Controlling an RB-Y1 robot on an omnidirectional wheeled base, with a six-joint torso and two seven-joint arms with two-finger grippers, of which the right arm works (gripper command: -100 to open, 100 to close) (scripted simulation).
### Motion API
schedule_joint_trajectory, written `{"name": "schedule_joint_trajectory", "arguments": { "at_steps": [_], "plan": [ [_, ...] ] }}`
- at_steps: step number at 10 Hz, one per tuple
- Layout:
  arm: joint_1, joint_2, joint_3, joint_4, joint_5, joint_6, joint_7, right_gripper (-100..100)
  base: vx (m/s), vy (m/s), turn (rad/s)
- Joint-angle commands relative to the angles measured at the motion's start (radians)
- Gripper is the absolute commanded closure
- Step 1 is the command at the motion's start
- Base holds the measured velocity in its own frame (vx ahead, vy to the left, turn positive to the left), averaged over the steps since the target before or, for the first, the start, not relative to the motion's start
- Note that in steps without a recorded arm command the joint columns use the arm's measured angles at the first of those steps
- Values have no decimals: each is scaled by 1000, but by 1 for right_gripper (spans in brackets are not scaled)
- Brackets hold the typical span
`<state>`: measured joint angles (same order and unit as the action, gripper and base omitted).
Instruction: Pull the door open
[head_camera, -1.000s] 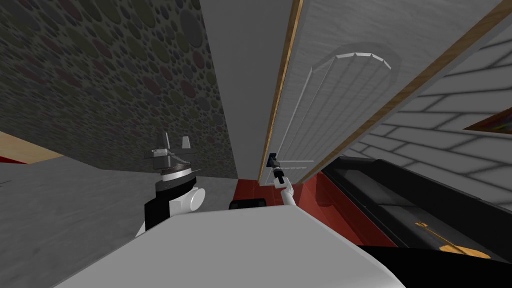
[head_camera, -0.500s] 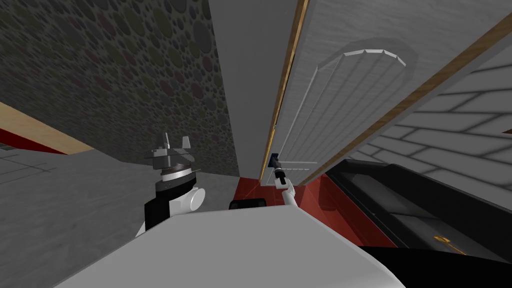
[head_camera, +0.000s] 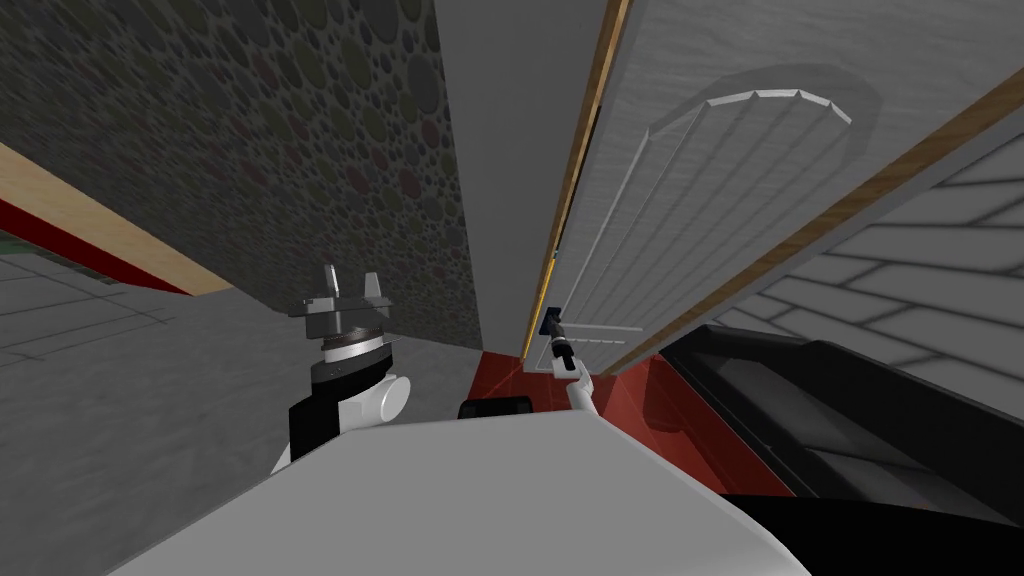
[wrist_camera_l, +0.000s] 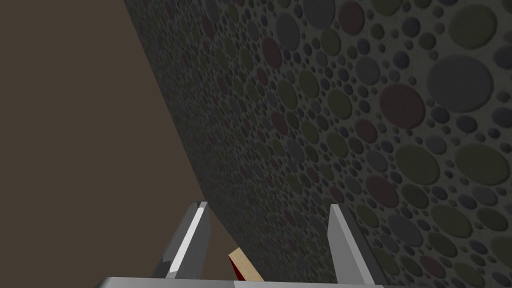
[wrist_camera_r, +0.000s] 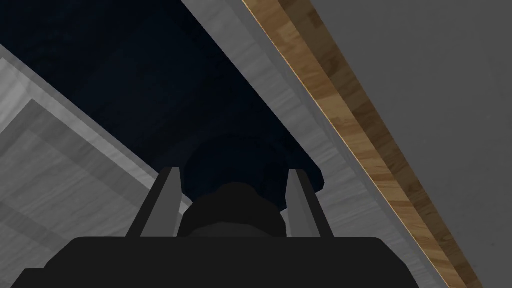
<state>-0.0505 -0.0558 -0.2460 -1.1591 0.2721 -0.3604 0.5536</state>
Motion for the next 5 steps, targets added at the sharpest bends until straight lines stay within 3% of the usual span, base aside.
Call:
{"name": "schedule_joint_trajectory", "arguments": {
  "at_steps": [1,3,4,5],
  "plan": [
    [3,-3,1,1,-18,-3,-30,100,-38,-7,58],
    [11,-16,1,-2,-85,-5,-94,100,-52,-16,156],
    [11,-16,1,-2,-90,-5,-111,100,-53,-19,70],
    [15,-23,1,-3,-128,-7,-146,100,-55,-22,98]
  ]
}}
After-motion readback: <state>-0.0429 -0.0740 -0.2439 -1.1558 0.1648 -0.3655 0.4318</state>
